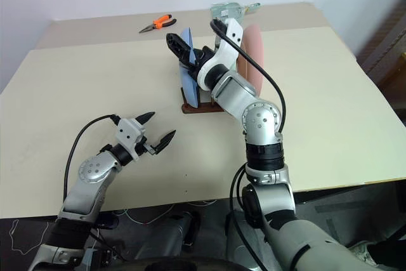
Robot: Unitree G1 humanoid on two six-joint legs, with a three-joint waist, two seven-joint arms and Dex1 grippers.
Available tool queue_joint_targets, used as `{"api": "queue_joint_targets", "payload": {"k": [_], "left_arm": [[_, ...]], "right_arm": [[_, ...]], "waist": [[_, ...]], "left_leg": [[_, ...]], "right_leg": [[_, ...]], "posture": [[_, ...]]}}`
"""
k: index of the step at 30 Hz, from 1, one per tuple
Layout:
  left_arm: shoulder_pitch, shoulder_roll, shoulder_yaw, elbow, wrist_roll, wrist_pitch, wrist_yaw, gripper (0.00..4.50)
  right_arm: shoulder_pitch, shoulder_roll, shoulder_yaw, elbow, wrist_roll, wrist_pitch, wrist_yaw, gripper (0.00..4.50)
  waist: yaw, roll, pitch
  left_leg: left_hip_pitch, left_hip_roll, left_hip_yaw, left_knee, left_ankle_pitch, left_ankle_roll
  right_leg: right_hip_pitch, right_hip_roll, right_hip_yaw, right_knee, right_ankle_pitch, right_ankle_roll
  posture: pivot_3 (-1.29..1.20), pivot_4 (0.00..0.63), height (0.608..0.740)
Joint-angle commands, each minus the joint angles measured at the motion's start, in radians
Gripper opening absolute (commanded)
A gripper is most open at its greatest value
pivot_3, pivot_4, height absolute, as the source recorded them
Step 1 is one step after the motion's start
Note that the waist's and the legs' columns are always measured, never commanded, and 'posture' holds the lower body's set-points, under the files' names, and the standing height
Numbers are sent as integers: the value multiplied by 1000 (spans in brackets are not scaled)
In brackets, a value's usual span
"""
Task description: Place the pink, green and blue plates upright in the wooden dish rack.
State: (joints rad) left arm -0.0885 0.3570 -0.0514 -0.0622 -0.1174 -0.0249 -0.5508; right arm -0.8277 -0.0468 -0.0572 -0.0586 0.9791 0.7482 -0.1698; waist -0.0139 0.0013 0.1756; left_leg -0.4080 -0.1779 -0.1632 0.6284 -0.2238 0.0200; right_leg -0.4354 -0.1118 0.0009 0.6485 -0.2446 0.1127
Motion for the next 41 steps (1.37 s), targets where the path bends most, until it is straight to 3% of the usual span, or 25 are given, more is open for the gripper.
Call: {"api": "queue_joint_targets", "payload": {"k": [1,6,11,16,19,22,25,32,33,36,41], "left_arm": [[2,-2,-8,-40,-2,3,-1,4500],[4,-3,-12,-44,-4,8,1,4500],[20,1,-3,-51,-3,10,6,4500],[33,25,27,-34,-6,2,3,4500],[25,40,52,1,-3,-6,14,4500],[23,62,91,47,0,-15,28,4500],[33,79,120,69,6,-21,44,4500],[92,106,183,58,-22,-7,55,4500],[100,106,184,53,-17,-6,61,4500],[122,103,196,37,-4,-5,87,4500],[133,89,187,12,0,11,113,4500]], "right_arm": [[-72,-51,41,-83,-98,-37,108,4428],[-129,-165,33,-142,-164,-45,248,4428],[-112,-349,-111,-259,-163,-88,371,4428],[182,-653,-316,-186,-308,-126,483,4428],[389,-760,-349,-105,-421,-221,583,3631],[574,-784,-283,-56,-536,-324,665,2085],[640,-749,-248,19,-613,-415,681,655],[629,-679,-229,135,-647,-481,708,655],[628,-678,-219,149,-646,-483,733,873],[630,-675,-187,156,-660,-499,785,1938],[568,-664,-154,235,-710,-542,779,4390]], "waist": [[0,0,0],[1,0,0],[10,-1,0],[34,-5,-3],[46,-3,-2],[35,0,-2],[21,1,-2],[25,1,-2],[26,1,-2],[27,1,-2],[25,1,-2]], "left_leg": [[0,0,0,0,0,0],[0,0,0,0,0,0],[-1,0,0,0,0,0],[-1,0,-1,1,-1,2],[-1,0,0,1,-2,3],[0,1,2,0,-2,3],[0,1,2,0,-2,3],[1,1,3,1,-2,3],[1,1,3,1,-2,3],[1,1,3,1,-2,3],[1,1,3,1,-2,3]], "right_leg": [[0,0,0,0,0,0],[0,0,0,0,0,0],[1,-1,-1,-2,0,0],[4,-1,-3,-7,0,0],[6,-1,-3,-11,0,1],[5,-1,-1,-11,0,1],[6,-1,-1,-10,0,1],[6,-1,-1,-10,0,0],[6,-1,-1,-10,0,0],[7,-1,-1,-11,0,0],[7,-1,-1,-10,0,0]], "posture": [[0,150,740],[0,150,740],[0,150,740],[0,150,740],[0,150,740],[0,150,740],[0,150,740],[0,150,740],[0,150,740],[0,150,740],[0,150,740]]}}
